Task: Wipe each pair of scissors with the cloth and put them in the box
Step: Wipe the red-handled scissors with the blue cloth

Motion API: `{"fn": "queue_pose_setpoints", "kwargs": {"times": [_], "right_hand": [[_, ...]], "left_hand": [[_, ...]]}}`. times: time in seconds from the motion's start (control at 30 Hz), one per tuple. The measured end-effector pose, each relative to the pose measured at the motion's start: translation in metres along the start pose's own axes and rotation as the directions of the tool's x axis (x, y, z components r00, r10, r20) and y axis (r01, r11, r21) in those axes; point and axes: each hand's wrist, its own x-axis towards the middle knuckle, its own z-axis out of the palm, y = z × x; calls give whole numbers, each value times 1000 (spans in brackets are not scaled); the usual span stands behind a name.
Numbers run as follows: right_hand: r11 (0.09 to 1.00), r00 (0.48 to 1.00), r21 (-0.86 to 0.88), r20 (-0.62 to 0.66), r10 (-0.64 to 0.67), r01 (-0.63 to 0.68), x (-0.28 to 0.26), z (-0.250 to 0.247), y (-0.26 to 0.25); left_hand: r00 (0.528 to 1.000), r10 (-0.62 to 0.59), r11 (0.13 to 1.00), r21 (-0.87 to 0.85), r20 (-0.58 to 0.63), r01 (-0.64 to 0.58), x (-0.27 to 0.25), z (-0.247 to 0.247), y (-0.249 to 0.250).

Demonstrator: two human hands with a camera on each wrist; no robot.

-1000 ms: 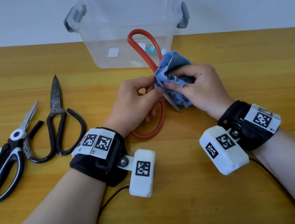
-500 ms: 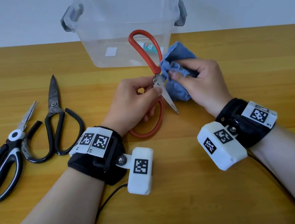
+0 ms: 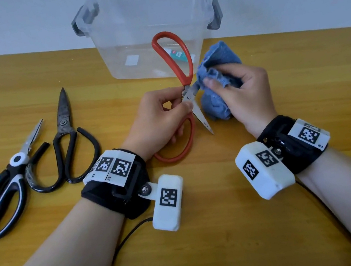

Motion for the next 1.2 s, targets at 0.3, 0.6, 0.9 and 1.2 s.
{"fn": "queue_pose_setpoints", "kwargs": {"times": [0.3, 0.6, 0.9, 1.2], "right_hand": [[999, 998, -42, 62, -1, 4, 0, 1, 0], [1000, 976, 0, 220, -8, 8, -1, 0, -4], [1000, 979, 5, 201, 17, -19, -3, 1, -4], [999, 998, 36, 59, 35, -37, 0, 1, 1]], "left_hand": [[1000, 15, 1000, -23, 27, -14, -3, -1, 6], [999, 0, 1000, -15, 49, 1, -1, -2, 4], [999, 1, 1000, -1, 45, -1, -2, 0, 5], [1000, -7, 999, 35, 5, 7, 0, 2, 1]]}}
